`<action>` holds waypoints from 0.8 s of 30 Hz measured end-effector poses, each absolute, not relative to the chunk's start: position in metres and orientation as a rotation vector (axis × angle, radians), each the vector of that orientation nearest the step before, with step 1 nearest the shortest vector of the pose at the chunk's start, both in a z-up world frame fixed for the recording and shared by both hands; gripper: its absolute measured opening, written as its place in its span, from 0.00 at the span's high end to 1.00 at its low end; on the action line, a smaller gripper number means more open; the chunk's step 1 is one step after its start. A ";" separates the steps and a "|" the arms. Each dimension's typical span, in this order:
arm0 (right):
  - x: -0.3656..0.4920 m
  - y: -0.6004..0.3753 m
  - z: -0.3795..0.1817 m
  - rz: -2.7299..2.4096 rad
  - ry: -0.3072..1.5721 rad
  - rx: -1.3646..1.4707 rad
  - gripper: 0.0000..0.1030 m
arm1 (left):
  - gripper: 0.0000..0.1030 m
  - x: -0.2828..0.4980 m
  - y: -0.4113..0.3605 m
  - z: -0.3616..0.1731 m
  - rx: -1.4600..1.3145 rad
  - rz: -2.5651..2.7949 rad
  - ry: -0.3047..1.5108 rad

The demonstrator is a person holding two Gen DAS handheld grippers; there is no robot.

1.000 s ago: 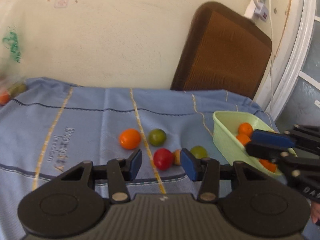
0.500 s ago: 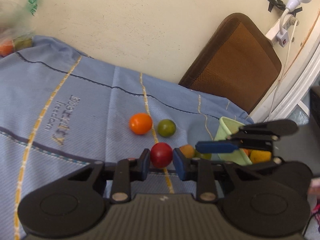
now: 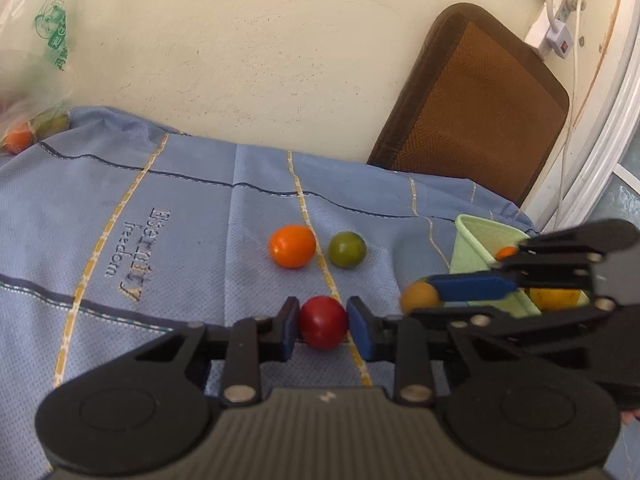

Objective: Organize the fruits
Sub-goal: 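Carry the tomato and small fruit over the green bowl and open both tools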

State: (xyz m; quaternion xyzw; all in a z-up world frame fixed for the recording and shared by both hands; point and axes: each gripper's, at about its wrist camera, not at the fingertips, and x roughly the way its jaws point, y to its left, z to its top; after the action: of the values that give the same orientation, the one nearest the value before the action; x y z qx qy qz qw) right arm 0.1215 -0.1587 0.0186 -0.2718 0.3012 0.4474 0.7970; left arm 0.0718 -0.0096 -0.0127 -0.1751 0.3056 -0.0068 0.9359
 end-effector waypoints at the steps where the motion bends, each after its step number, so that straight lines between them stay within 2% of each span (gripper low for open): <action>1: 0.114 -0.168 0.021 0.962 0.634 -0.551 0.75 | 0.74 0.069 -0.011 -0.012 -0.360 -0.013 0.626; 10: 0.062 -0.255 0.026 0.890 0.526 -0.250 0.75 | 0.74 0.038 -0.048 0.011 -0.367 -0.134 0.602; 16: 0.065 -0.311 0.033 0.681 0.402 -0.115 0.75 | 0.74 0.062 -0.099 0.051 -0.317 -0.276 0.561; 24: 0.089 -0.333 0.012 0.582 0.430 -0.064 0.75 | 0.74 0.103 -0.152 0.032 -0.256 -0.307 0.640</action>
State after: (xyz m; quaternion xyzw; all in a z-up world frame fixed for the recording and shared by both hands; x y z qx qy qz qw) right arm 0.0890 -0.3333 0.0118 -0.0315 0.2105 0.2845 0.9348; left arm 0.1029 -0.1522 0.0317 -0.1250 0.3124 -0.1500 0.9297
